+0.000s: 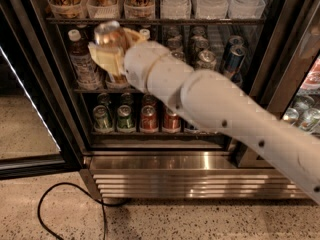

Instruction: Pick orange can from top shelf of fridge

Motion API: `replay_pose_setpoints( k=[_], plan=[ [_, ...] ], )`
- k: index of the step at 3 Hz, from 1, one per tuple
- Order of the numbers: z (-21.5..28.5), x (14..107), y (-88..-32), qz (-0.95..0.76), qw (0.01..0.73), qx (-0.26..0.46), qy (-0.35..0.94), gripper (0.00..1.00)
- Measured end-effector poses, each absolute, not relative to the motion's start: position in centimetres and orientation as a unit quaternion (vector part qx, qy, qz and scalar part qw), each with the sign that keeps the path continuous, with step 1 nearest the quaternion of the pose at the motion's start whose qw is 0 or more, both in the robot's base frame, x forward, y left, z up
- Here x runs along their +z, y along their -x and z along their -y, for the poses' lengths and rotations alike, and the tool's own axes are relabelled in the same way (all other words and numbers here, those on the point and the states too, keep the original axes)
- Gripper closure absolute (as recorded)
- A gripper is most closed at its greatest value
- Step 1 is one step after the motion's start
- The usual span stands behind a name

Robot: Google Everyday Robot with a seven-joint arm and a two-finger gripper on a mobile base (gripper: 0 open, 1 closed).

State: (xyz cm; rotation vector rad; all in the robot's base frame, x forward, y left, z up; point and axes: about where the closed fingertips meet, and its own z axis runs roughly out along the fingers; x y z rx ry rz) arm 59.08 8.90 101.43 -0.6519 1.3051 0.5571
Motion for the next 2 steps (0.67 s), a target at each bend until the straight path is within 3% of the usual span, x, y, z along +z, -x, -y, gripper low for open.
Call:
replay_pose_setpoints(
  k=[1,2],
  plan=[
    [-7.8,95.6,-54.1,-0.587,0.692,0.299,0.297,1.00],
    [-5.7,96.0,-52.8,-0.578,0.701,0.322,0.266,1.00]
  ],
)
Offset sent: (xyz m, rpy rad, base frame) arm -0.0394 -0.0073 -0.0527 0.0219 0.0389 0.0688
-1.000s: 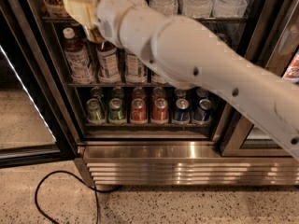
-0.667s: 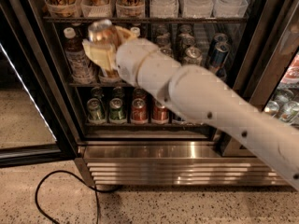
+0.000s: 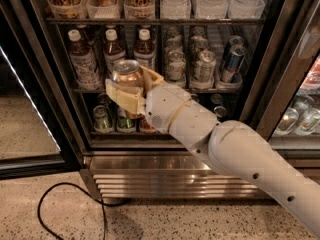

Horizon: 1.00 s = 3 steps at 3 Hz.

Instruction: Pick orange can from top shelf of fridge

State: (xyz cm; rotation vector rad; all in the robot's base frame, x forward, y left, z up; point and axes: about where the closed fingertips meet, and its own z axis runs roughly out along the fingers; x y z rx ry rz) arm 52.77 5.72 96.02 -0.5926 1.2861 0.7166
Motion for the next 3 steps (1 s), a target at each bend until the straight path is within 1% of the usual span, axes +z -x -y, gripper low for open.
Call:
replay_pose_setpoints(
  k=[2,3],
  plan=[
    [-5.5,96.8,-52.1,-0.570,0.702,0.333,0.266,1.00],
    [-4.4,97.8,-48.3,-0.540,0.718,0.352,0.263,1.00]
  ],
)
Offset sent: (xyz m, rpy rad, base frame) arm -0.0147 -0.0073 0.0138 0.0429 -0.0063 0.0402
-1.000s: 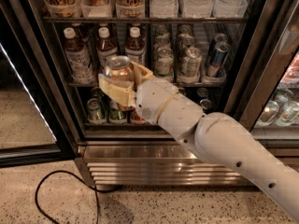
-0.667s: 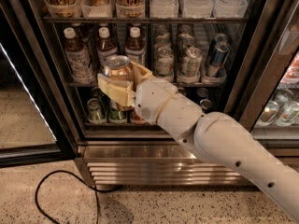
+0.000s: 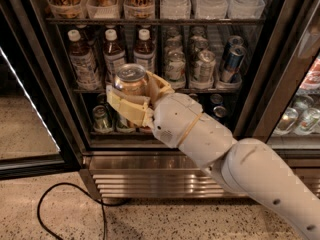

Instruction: Pick orange can from top shelf of fridge

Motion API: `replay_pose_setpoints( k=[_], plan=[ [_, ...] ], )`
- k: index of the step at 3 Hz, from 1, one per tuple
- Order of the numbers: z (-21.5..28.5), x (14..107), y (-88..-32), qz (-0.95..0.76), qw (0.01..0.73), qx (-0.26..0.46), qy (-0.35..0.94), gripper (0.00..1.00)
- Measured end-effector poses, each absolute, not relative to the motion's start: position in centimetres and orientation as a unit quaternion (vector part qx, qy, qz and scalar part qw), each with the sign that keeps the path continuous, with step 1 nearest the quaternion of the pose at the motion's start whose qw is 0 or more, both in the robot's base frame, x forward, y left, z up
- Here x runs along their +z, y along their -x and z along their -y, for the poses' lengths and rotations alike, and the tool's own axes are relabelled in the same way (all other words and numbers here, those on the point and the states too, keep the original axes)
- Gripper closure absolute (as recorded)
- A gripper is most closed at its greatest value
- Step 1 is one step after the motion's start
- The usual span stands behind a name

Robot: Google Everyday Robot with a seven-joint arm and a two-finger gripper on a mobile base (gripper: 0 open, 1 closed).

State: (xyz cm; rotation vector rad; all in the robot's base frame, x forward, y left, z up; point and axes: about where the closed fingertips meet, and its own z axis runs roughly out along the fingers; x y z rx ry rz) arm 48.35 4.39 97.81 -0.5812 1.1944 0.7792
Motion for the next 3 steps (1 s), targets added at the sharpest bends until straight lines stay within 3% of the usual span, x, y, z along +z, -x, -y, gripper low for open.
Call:
replay_pose_setpoints(
  k=[1,3],
  plan=[
    [-3.0,100.8,-41.6,-0.494,0.743,0.374,0.254,1.00],
    [-3.0,102.4,-39.9,-0.479,0.752,0.372,0.258,1.00]
  ],
)
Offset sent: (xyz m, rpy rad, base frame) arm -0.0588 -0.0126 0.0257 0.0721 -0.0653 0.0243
